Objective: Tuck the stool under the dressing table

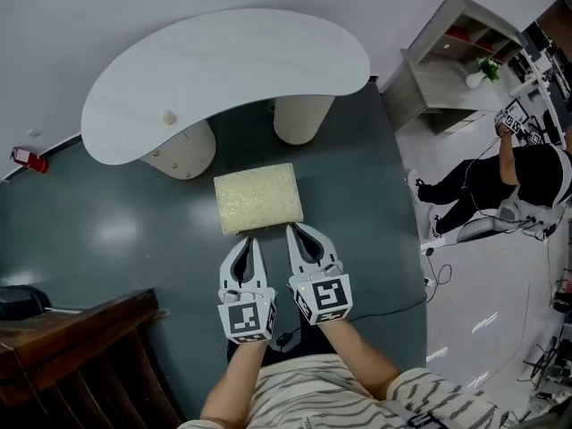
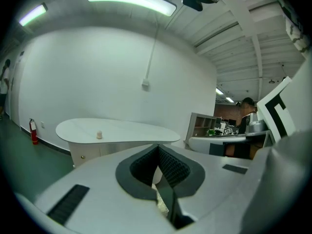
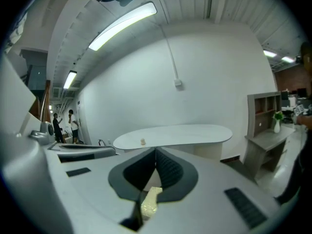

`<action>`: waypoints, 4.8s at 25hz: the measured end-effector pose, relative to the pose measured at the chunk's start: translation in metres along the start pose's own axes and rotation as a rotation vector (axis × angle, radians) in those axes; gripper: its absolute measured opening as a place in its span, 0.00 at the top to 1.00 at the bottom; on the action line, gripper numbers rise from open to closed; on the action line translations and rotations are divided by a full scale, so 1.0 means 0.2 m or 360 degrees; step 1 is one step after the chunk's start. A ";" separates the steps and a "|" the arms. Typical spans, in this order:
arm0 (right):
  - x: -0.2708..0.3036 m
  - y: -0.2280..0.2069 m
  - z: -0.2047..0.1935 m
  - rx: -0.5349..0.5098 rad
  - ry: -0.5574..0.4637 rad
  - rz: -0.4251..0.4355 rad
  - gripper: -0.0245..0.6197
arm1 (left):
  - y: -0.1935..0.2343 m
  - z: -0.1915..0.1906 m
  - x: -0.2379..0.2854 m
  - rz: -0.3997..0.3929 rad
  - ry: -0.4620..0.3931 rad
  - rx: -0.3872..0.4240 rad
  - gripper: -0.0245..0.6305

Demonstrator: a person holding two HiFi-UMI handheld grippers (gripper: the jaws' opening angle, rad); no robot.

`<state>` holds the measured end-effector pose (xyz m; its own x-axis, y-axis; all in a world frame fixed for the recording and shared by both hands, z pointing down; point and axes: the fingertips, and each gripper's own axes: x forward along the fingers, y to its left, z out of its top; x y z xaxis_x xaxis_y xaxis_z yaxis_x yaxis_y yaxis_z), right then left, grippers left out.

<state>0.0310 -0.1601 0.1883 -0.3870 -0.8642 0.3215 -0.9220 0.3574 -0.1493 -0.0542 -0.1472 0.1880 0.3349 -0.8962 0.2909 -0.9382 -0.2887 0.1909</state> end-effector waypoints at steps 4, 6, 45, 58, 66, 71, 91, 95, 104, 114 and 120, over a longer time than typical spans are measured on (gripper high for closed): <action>0.16 -0.01 -0.19 0.0038 0.0062 -0.0009 0.94 | 0.11 -0.20 0.10 0.0011 0.0072 -0.0033 0.95; 0.21 -0.01 -0.29 0.0054 0.0099 -0.0016 0.94 | 0.16 -0.29 0.12 0.0035 0.0097 -0.0045 0.95; 0.76 -0.32 -1.91 0.0354 0.0615 -0.0177 0.83 | 0.54 -1.90 0.62 0.0178 0.0624 -0.0159 0.87; 0.90 -0.41 -2.26 0.0350 0.0782 -0.0229 0.74 | 0.66 -2.25 0.75 0.0228 0.0790 -0.0140 0.79; 0.96 -0.47 -2.46 0.0328 0.0869 -0.0260 0.68 | 0.71 -2.45 0.81 0.0262 0.0865 -0.0128 0.76; 1.00 -0.48 -2.51 0.0312 0.0904 -0.0270 0.64 | 0.73 -2.51 0.84 0.0272 0.0884 -0.0132 0.71; 1.05 -0.52 -2.65 0.0245 0.0982 -0.0301 0.61 | 0.80 -2.65 0.91 0.0285 0.0970 -0.0056 0.67; 1.03 -0.52 -2.67 0.0240 0.0977 -0.0295 0.61 | 0.79 -2.68 0.89 0.0287 0.0970 -0.0056 0.67; 1.06 -0.52 -2.63 0.0264 0.0988 -0.0232 0.61 | 0.81 -2.63 0.93 0.0254 0.0943 -0.0087 0.67; 1.08 -0.54 -2.66 0.0226 0.0990 -0.0206 0.61 | 0.80 -2.67 0.95 0.0222 0.0933 -0.0079 0.67; 1.09 -0.55 -2.67 0.0221 0.1004 -0.0210 0.61 | 0.80 -2.68 0.96 0.0217 0.0967 -0.0082 0.67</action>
<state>0.0404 -0.1994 0.7734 -0.2439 -0.5093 0.8253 -0.9682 0.1773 -0.1767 -0.0930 -0.1855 0.7780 0.2165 -0.5680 0.7941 -0.9757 -0.1551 0.1551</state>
